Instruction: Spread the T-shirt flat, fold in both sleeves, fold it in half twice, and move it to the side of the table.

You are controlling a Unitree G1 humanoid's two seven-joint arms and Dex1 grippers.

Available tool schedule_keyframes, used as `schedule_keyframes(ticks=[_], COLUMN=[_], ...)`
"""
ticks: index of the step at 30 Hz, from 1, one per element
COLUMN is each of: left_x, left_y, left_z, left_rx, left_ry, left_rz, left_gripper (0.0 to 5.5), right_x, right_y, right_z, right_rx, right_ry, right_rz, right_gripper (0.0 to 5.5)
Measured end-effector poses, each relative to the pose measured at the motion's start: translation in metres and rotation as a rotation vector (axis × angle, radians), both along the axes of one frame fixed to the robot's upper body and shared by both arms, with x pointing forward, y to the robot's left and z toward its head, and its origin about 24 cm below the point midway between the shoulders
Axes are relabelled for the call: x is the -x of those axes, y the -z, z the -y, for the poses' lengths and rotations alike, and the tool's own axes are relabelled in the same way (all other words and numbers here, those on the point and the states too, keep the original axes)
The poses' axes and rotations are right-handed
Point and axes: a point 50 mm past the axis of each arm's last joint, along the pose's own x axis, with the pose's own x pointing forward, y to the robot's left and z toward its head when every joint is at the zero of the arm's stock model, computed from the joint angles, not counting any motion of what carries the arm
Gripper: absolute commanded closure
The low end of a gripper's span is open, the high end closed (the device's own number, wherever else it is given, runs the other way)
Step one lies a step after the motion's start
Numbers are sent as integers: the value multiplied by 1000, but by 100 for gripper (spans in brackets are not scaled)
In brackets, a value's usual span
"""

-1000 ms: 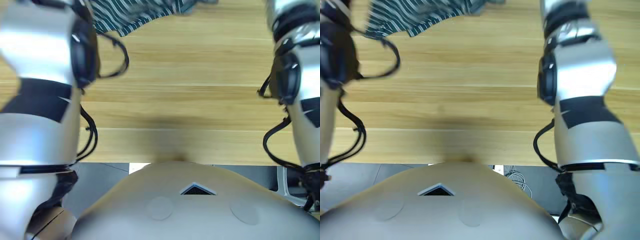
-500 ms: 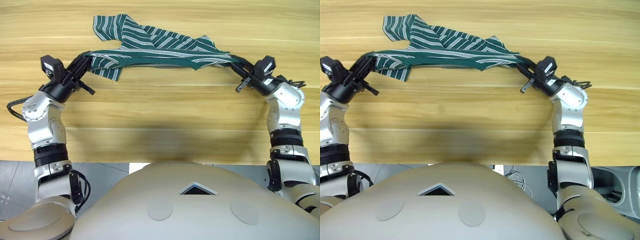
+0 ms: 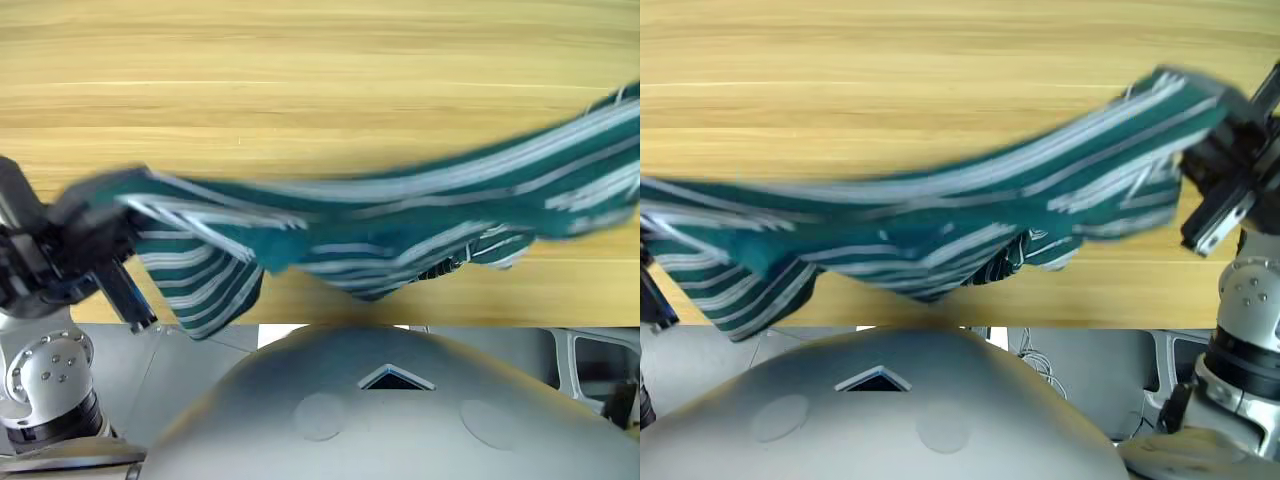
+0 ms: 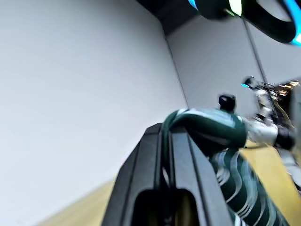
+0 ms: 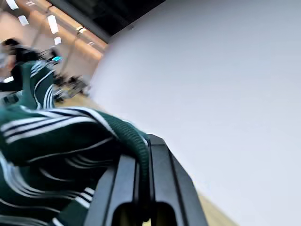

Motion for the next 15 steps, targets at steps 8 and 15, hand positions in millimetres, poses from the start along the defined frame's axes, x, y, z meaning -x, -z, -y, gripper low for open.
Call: schedule_keyframes(ticks=[8,15], left_x=[-139,-250], left_y=[-12,-34], left_z=[10,14], left_rx=[60,-2], left_ry=[-248,-482], left_rz=[-104,-287], left_gripper=[550,550], right_x=[-89,-185], right_y=[-4,-19], right_z=[-5,-29], right_rx=[65,104], right_ry=[279,476], right_rz=[-58,-185], right_gripper=[547,547])
